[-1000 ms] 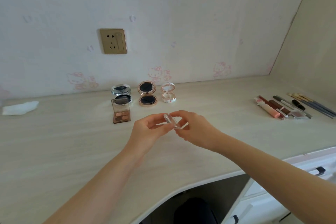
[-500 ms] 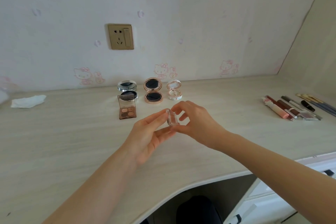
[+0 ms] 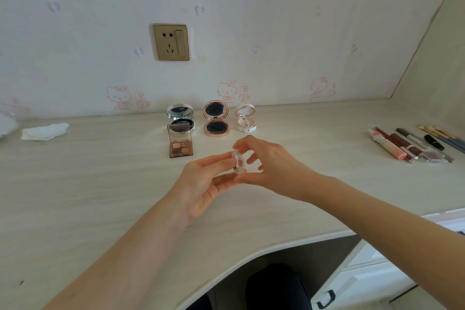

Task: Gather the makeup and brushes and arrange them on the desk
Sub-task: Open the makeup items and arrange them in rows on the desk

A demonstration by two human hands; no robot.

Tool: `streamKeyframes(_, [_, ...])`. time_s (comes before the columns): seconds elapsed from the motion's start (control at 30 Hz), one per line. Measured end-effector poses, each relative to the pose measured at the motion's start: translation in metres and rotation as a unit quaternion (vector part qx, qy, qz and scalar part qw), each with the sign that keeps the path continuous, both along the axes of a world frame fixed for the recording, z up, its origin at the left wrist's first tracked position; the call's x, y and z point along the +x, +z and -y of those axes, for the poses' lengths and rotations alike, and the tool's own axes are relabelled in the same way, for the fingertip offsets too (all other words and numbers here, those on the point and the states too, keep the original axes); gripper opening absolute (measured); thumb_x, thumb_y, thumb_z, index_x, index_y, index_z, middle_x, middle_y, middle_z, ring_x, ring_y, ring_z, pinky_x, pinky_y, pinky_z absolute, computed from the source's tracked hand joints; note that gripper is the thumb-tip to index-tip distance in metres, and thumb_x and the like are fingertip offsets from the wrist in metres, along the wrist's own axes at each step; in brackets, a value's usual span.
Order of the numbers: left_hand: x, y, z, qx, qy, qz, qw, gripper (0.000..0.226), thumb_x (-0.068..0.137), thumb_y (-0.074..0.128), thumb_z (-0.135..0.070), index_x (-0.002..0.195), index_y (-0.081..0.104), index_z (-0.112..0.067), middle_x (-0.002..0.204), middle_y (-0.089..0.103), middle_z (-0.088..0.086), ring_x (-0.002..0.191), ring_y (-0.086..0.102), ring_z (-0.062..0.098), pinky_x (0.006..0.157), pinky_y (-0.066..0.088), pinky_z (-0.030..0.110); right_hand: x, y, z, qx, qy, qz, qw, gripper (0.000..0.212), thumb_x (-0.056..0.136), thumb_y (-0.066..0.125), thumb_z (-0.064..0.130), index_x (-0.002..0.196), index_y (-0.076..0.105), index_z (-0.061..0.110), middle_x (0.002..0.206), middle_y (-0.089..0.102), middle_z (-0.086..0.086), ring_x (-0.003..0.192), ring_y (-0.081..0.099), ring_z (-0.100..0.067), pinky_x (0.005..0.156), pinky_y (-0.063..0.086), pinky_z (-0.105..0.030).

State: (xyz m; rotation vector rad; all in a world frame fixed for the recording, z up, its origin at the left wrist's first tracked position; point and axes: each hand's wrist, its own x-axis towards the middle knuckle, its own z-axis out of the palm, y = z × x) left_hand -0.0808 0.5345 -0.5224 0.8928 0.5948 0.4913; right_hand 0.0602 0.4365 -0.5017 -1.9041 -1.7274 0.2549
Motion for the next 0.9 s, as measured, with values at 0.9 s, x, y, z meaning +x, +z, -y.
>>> streamKeyframes(0.9, [-0.013, -0.016, -0.011, 0.282, 0.052, -0.127, 0.950, 0.028, 0.075, 0.078, -0.005, 0.100, 0.069, -0.013, 0.097, 0.074, 0.002, 0.088, 0.070, 0.008, 0.074, 0.056, 0.019, 0.008, -0.007, -0.007, -0.004, -0.026, -0.117, 0.993, 0.033, 0.088, 0.066, 0.012, 0.115, 0.061, 0.031, 0.108, 0.067, 0.006, 0.088, 0.069, -0.005, 0.084, 0.056, -0.027])
